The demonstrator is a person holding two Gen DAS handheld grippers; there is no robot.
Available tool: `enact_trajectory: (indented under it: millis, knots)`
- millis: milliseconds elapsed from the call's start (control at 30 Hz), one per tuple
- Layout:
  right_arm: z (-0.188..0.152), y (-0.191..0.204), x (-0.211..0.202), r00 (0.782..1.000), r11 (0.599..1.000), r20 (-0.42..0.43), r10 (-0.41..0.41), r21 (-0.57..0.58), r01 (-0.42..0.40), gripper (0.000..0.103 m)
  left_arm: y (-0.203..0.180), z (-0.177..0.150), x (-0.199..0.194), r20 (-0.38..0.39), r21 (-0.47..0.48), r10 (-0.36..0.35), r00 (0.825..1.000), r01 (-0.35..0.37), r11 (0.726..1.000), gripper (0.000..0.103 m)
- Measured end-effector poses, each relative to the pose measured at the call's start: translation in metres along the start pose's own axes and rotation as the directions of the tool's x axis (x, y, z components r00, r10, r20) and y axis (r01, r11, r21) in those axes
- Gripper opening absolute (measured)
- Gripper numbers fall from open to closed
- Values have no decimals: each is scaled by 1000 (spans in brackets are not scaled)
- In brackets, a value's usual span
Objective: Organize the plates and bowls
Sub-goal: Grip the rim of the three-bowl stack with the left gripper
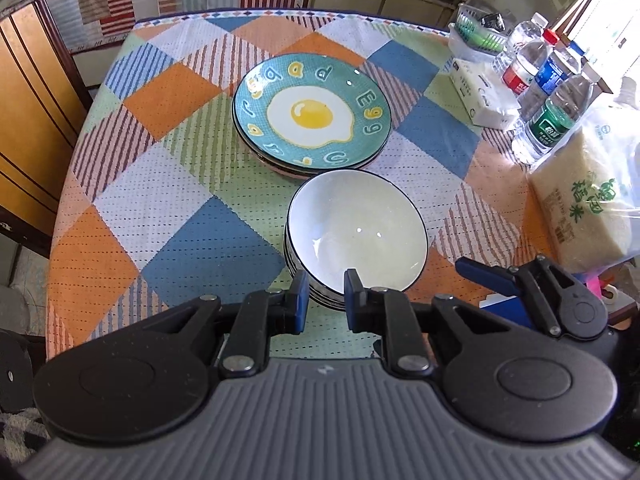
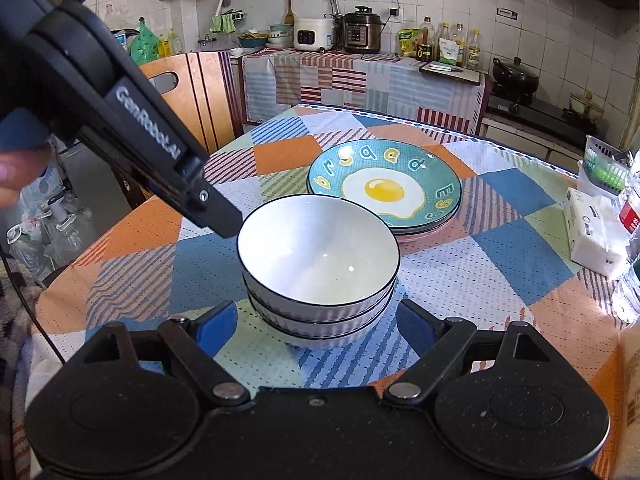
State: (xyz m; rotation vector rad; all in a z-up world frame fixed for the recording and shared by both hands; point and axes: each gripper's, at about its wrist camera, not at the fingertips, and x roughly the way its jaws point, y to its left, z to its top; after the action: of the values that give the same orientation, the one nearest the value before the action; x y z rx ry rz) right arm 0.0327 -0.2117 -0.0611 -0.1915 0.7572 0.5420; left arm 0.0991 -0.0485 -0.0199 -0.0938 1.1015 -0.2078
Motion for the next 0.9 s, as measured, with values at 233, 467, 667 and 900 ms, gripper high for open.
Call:
enact_trajectory:
  millis: [233, 467, 667, 900]
  knots:
    - [-13, -3, 26, 997, 1000, -72, 11, 21, -10, 96, 9, -5, -2, 50, 6, -5, 999, 4, 1000, 36]
    - [-30, -14, 61, 994, 998, -102, 29, 59, -23, 96, 19, -6, 11, 74, 20, 7, 997, -8, 1000, 42]
    - [-40, -16, 78, 996, 998, -83, 33, 56, -29, 96, 23, -5, 25, 68, 10, -44, 997, 43, 999, 47]
    - [-43, -15, 90, 999, 999, -40, 7, 52, -5, 96, 23, -3, 46, 33, 24, -87, 996, 87, 996, 49]
